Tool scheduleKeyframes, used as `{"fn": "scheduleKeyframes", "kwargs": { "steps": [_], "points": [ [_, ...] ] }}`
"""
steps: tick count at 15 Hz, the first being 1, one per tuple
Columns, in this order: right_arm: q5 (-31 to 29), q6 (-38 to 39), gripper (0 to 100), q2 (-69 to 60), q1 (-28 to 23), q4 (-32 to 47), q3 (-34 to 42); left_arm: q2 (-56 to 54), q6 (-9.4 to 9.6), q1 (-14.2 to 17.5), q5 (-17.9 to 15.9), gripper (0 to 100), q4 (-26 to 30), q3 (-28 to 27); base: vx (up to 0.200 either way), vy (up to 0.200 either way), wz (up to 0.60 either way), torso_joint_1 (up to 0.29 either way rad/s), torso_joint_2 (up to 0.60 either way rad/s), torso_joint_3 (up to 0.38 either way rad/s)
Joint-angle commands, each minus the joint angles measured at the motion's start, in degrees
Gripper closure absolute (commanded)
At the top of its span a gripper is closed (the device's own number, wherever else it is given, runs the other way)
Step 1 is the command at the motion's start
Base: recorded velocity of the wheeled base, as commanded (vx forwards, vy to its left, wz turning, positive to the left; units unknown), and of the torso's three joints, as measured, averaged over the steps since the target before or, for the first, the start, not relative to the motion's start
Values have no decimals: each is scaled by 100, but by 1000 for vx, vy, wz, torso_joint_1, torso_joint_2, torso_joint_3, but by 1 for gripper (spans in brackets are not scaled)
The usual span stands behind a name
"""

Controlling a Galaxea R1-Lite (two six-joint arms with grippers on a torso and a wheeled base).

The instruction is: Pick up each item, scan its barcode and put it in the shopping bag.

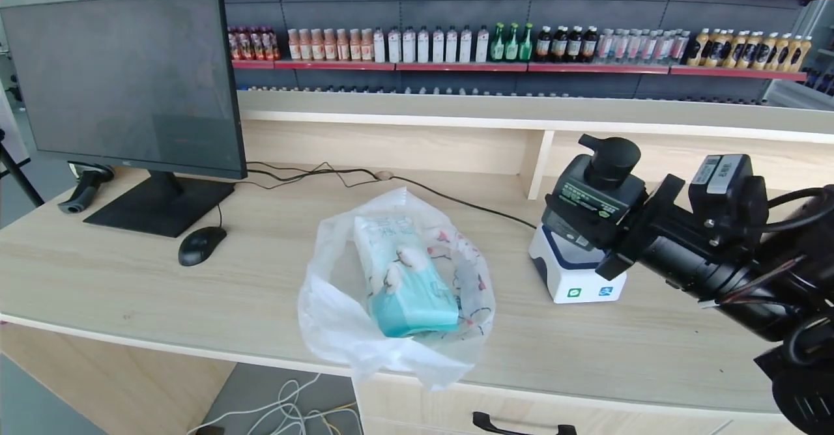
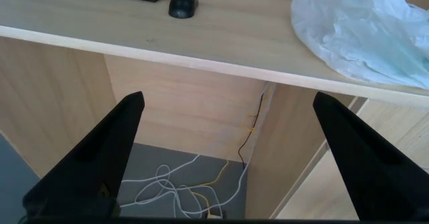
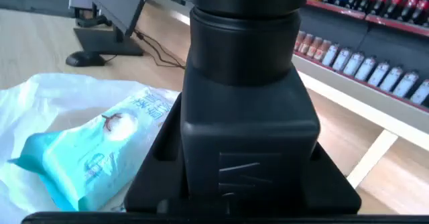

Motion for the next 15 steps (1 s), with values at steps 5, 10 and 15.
{"fn": "scheduleKeyframes", "kwargs": {
  "steps": [5,10,15],
  "points": [
    [131,-871,100,553,-287,-3,179,-2,-8,1,2,0,-4,0,0,0,0,0,0,0],
    [974,-2101,100,816,-1061,-3,56,-2,-17,1,2,0,-4,0,0,0,0,0,0,0],
    [1546,-2532,100,1115,-1008,-3,-234,-2,-17,1,2,0,-4,0,0,0,0,0,0,0]
  ]
}}
